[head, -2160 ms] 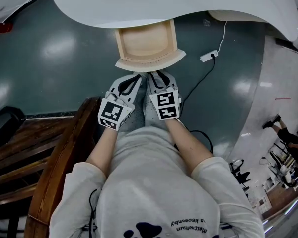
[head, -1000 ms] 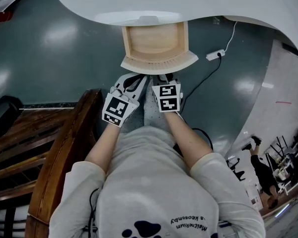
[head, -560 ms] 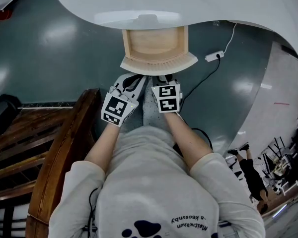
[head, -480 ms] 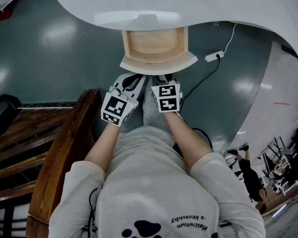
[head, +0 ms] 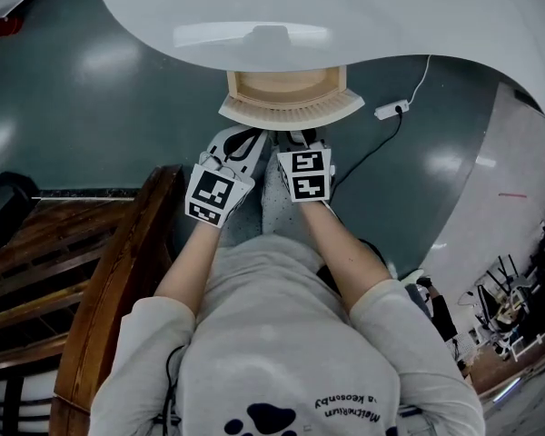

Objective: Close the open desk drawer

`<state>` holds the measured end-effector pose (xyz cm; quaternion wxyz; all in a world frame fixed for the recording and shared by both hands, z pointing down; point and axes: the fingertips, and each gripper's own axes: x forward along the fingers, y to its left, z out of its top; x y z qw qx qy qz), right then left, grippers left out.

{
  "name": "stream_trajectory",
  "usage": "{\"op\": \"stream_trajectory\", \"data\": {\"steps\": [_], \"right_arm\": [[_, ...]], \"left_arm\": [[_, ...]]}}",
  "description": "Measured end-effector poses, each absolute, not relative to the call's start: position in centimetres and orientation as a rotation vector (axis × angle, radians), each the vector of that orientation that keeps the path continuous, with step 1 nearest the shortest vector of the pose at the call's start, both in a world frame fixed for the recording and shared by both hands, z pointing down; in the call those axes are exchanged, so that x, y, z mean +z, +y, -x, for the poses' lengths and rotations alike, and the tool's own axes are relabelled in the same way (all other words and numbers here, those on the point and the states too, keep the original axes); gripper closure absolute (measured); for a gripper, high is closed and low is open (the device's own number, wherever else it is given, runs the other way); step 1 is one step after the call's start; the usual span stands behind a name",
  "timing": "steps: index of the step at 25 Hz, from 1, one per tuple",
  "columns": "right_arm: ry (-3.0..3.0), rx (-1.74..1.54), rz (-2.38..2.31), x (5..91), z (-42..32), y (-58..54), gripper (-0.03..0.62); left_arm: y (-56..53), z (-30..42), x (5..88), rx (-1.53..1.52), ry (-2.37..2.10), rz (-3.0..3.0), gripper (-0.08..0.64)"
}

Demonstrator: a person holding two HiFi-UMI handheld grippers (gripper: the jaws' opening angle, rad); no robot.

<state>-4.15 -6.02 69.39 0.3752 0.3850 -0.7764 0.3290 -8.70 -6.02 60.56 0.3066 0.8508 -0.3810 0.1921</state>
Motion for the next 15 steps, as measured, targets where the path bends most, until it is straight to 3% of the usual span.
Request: {"op": "stream_trajectory", "data": {"steps": [15], "right_arm": [[-2.038,0.796,-0.987,69.1,5.3,-10.8,0.483]], "left_arm": [[-10.9,9.8,60.4,0.455,-1.093,-2.219,0.554]]}}
